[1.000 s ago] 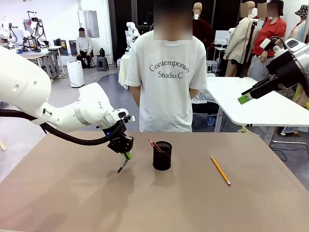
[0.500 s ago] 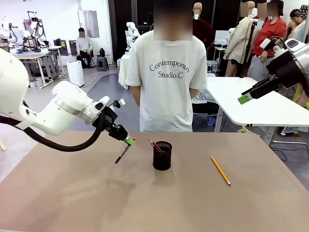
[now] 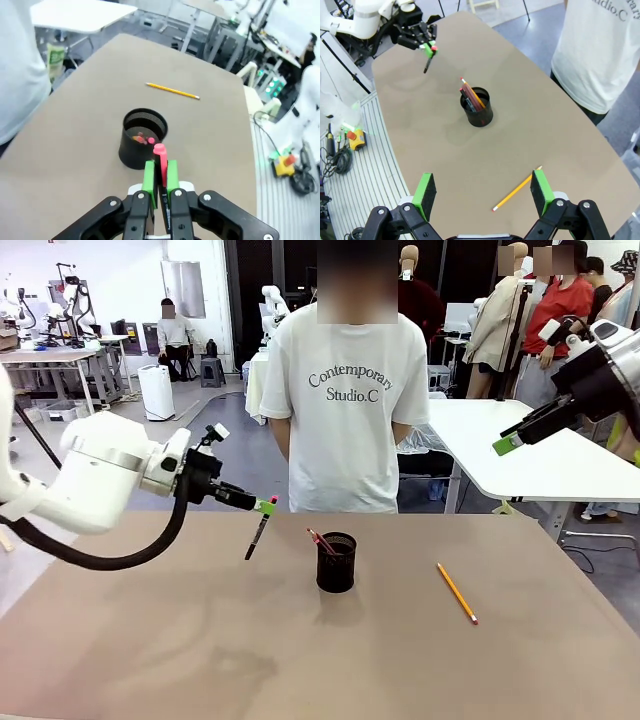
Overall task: Place the pens into the pen holder.
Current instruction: Pick up a writing instrument from the table and place it into the Pen holder.
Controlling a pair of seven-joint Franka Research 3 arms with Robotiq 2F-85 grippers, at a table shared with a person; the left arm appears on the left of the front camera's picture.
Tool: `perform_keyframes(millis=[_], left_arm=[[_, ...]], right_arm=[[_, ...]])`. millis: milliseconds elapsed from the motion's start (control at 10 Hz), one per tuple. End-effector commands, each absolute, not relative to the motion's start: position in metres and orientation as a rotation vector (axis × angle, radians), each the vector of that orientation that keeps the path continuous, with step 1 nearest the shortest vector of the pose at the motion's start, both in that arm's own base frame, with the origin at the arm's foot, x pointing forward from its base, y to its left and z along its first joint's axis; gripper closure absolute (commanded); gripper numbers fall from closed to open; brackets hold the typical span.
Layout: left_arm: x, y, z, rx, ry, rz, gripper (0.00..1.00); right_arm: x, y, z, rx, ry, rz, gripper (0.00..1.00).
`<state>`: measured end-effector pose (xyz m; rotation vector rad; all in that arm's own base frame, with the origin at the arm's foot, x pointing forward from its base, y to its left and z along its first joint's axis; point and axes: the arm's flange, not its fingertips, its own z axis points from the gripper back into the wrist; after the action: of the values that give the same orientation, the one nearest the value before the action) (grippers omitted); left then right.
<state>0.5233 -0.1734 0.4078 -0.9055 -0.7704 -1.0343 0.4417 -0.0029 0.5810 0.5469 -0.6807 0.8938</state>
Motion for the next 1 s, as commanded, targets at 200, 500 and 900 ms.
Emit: perform_keyframes(millis=[200, 500, 900], left_arm=[[0.523, -0.173, 0.408, -0.906, -0.77, -1.034, 1.0], [0.517, -0.17, 0.406, -0.895, -0.766, -1.072, 1.0], [0.508, -0.189, 0.426, -0.984, -1.251, -1.329, 1.0]], right_arm=[[0.442, -0.002, 0.582, 0.553, -0.691, 0.897, 0.0], [0.442, -0.002, 0.582, 0.553, -0.691, 0.897, 0.0], [0.442, -0.002, 0.582, 0.553, -0.691, 0.897, 0.0]])
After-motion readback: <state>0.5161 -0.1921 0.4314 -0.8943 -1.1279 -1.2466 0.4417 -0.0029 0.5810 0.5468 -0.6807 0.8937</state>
